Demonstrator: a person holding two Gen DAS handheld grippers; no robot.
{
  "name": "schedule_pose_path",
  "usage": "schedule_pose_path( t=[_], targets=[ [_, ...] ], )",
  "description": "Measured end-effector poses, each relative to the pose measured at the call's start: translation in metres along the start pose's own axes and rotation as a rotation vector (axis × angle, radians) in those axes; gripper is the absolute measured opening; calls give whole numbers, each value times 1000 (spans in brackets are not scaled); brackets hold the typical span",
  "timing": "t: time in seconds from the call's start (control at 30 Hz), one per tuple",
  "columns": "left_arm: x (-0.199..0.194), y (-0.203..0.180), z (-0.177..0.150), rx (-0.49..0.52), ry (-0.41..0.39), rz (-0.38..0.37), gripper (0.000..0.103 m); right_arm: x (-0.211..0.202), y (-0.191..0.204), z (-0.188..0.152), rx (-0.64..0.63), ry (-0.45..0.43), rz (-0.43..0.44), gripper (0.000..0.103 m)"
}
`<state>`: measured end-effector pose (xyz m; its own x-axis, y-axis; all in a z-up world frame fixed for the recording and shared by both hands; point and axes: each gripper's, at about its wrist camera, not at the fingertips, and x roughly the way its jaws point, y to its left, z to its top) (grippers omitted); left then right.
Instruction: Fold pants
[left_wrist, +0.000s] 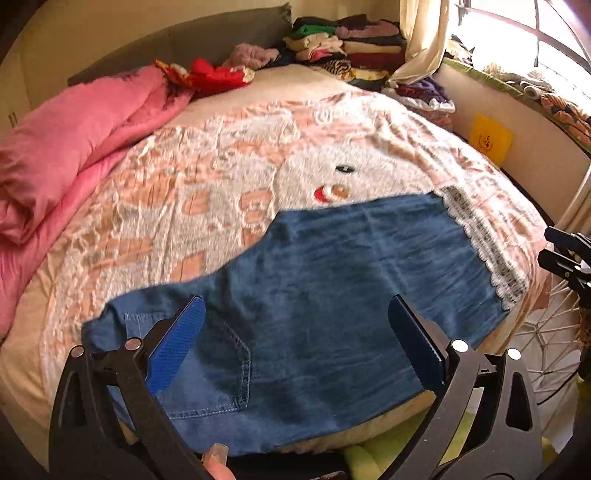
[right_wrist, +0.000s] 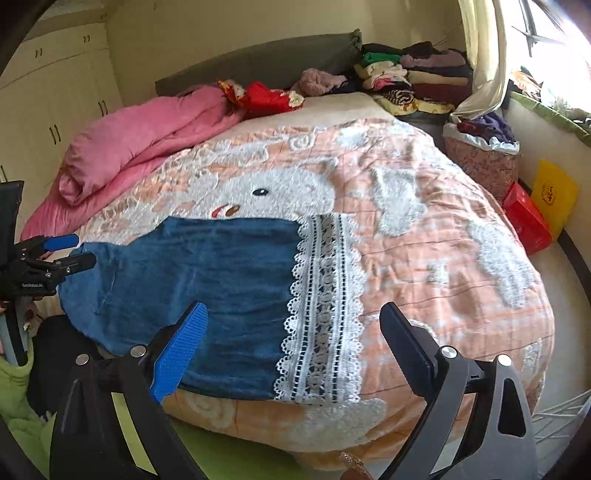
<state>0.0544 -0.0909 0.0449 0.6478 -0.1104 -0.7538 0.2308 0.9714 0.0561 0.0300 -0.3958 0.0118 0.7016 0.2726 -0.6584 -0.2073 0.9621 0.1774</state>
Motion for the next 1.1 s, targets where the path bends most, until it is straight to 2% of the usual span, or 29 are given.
schedule_pose_path(
  t=[0.37,0.57,0.87,1.1],
  targets=[
    [-8,-31,27,57,-44,-42,93,-27,-15,-3,44,-63,-35,94],
    [-2,-49,45,100,-58,-53,93,-31,-22,-9,56,-67,-40,94],
    [18,-76,63,162,-49,-74,93,-17,-23,-26,81,-15,-18,94],
    [45,-98,72,222,-3,-110,93,2,-20,-42,88,53,19,94]
  ],
)
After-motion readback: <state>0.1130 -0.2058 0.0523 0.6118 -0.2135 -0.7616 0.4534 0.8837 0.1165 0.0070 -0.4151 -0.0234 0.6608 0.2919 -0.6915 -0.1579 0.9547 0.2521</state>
